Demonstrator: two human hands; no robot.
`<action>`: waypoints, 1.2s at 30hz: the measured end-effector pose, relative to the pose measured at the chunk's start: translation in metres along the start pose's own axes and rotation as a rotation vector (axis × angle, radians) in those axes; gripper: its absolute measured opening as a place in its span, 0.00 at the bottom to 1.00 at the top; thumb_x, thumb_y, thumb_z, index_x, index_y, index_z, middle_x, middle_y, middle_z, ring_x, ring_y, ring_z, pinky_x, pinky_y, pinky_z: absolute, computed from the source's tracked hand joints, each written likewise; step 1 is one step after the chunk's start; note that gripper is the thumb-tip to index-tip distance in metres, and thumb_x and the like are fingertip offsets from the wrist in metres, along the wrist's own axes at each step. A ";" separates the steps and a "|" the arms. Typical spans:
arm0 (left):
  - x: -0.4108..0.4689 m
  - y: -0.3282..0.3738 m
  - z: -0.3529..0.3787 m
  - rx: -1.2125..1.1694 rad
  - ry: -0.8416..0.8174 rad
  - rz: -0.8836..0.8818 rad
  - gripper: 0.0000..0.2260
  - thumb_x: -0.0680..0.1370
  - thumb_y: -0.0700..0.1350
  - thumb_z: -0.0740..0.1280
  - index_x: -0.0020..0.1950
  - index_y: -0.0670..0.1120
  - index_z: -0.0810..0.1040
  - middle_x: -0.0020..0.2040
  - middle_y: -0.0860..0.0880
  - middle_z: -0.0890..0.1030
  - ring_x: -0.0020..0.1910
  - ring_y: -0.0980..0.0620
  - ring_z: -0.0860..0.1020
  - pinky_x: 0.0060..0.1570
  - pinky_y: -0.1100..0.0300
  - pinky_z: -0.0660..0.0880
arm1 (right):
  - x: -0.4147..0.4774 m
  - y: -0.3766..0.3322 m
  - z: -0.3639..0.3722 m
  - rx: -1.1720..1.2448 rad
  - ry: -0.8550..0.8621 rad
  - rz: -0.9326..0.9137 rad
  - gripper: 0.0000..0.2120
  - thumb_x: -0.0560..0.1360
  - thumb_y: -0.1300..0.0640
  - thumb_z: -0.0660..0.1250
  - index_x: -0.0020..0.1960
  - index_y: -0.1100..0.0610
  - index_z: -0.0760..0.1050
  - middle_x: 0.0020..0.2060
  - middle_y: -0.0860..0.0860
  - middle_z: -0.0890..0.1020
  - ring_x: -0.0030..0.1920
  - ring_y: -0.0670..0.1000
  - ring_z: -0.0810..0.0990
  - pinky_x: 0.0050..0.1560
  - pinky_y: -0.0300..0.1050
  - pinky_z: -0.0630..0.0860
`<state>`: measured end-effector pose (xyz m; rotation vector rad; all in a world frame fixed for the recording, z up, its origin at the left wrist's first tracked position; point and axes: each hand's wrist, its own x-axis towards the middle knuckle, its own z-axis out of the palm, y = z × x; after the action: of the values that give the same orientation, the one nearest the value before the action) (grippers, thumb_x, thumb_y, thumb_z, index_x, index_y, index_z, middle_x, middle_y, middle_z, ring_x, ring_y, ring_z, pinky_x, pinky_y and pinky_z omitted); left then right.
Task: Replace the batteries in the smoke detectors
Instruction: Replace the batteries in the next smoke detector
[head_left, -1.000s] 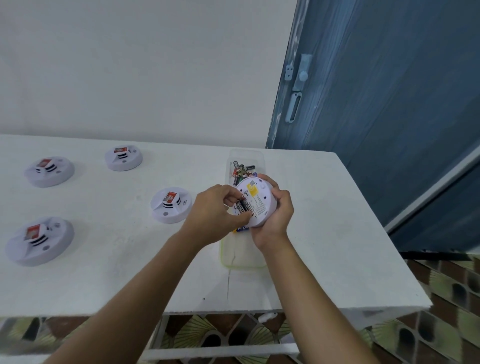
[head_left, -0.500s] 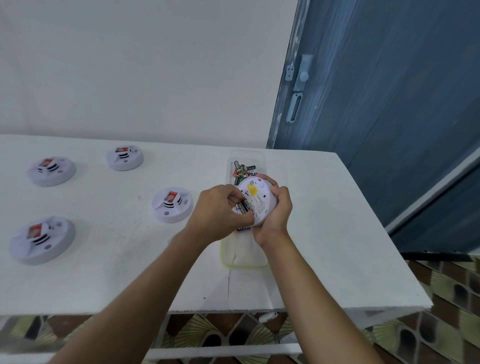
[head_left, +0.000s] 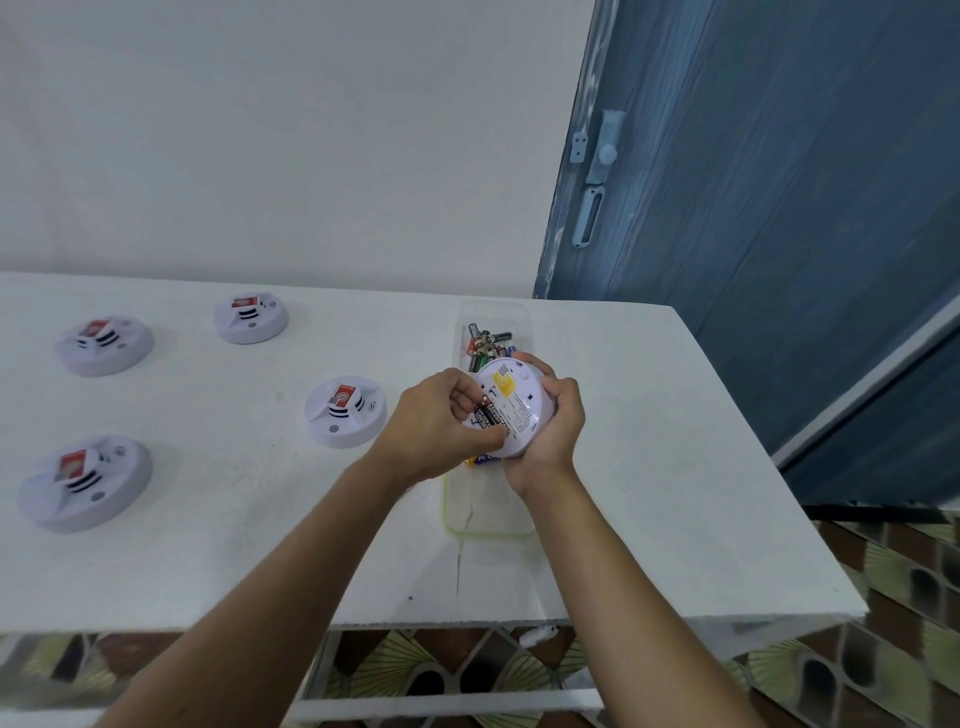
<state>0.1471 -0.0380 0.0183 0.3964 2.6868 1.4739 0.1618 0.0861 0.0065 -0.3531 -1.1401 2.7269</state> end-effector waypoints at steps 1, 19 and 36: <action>0.000 -0.001 0.001 0.006 -0.002 0.004 0.16 0.65 0.49 0.78 0.47 0.50 0.77 0.43 0.52 0.79 0.38 0.57 0.74 0.40 0.66 0.74 | 0.000 0.000 -0.001 0.000 0.005 0.001 0.18 0.65 0.51 0.60 0.49 0.55 0.80 0.44 0.56 0.82 0.44 0.58 0.80 0.43 0.47 0.76; 0.006 -0.008 0.004 -0.141 -0.110 -0.043 0.26 0.56 0.52 0.85 0.48 0.49 0.78 0.40 0.54 0.77 0.38 0.56 0.73 0.41 0.63 0.73 | -0.001 -0.002 -0.007 0.002 0.019 0.003 0.16 0.75 0.54 0.54 0.54 0.58 0.77 0.43 0.56 0.81 0.41 0.55 0.80 0.37 0.43 0.77; 0.002 0.003 0.015 -0.375 0.080 -0.144 0.12 0.71 0.48 0.77 0.46 0.45 0.76 0.41 0.48 0.81 0.41 0.52 0.80 0.44 0.58 0.79 | 0.006 -0.008 -0.008 -0.042 -0.014 -0.067 0.16 0.71 0.53 0.56 0.52 0.56 0.77 0.43 0.55 0.84 0.41 0.55 0.82 0.37 0.44 0.78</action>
<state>0.1480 -0.0235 0.0133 0.1207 2.3550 1.9257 0.1586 0.0988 0.0055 -0.2970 -1.1922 2.6555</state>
